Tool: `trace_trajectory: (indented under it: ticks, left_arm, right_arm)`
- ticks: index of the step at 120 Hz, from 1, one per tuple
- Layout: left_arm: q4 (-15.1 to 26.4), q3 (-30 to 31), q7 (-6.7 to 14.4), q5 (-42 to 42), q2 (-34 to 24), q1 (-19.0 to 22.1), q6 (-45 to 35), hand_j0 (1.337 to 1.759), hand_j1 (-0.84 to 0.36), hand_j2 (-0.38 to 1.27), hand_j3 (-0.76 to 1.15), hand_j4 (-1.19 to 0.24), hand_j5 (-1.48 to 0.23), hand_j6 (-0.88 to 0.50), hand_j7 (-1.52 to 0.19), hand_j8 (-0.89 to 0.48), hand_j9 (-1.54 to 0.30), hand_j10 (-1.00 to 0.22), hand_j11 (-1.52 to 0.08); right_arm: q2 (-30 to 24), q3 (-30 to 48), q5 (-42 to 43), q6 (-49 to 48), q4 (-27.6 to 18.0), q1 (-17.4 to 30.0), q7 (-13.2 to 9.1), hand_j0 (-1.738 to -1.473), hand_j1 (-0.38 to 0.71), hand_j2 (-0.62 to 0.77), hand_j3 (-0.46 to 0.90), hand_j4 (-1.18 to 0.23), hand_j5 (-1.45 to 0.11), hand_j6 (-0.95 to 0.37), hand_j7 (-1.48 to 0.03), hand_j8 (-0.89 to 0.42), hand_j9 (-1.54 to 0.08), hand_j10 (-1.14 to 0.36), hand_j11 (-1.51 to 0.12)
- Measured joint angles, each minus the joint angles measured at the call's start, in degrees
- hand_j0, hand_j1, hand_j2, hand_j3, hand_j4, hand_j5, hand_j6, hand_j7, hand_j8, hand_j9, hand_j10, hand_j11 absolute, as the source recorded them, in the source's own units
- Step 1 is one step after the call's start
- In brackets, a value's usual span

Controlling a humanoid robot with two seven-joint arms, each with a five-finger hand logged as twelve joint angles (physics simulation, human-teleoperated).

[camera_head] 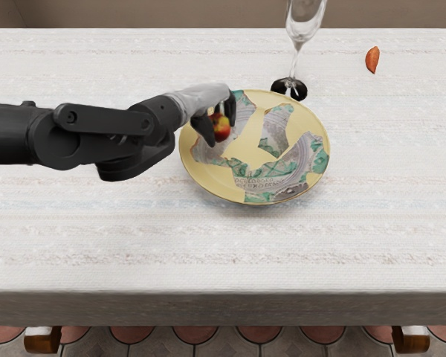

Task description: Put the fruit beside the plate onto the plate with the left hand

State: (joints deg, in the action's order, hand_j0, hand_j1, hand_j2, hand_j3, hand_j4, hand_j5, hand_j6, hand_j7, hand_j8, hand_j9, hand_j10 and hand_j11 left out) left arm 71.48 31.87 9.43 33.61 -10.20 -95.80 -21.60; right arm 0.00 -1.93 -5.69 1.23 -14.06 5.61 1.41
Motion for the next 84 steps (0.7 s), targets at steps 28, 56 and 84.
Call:
trace_trajectory:
  ticks: [28,56,84]
  left_arm:
    - [0.8,0.1,0.1,-1.3,0.7,1.6,0.7,1.656,-0.35,0.47,0.0,-0.72,-1.04,-0.39,-1.0,-0.41,-0.99,-0.75,-0.99]
    - [0.3,0.1,-0.1,-4.1,0.7,2.1,3.5,1.657,-0.34,0.43,0.0,-0.67,-0.94,-0.41,-0.92,-0.42,-0.91,-0.69,-0.91]
    - [-1.1,-2.9,-0.2,-6.1,-3.0,-1.5,3.8,1.658,-0.08,0.17,0.0,-0.39,-0.53,-0.31,-0.53,-0.31,-0.52,-0.4,-0.52]
  right_arm:
    - [0.0,0.0,0.0,0.0,0.0,0.0,0.0,-1.658,-0.31,-0.01,0.0,-0.03,-0.04,-0.03,-0.04,-0.03,-0.04,-0.03,-0.04]
    - [0.0,0.0,0.0,0.0,0.0,0.0,0.0,-1.658,-0.31,-0.01,0.0,-0.03,-0.04,-0.03,-0.04,-0.03,-0.04,-0.03,-0.04]
    - [0.0,0.0,0.0,0.0,0.0,0.0,0.0,-1.658,-0.31,-0.01,0.0,-0.03,-0.04,-0.03,-0.04,-0.03,-0.04,-0.03,-0.04]
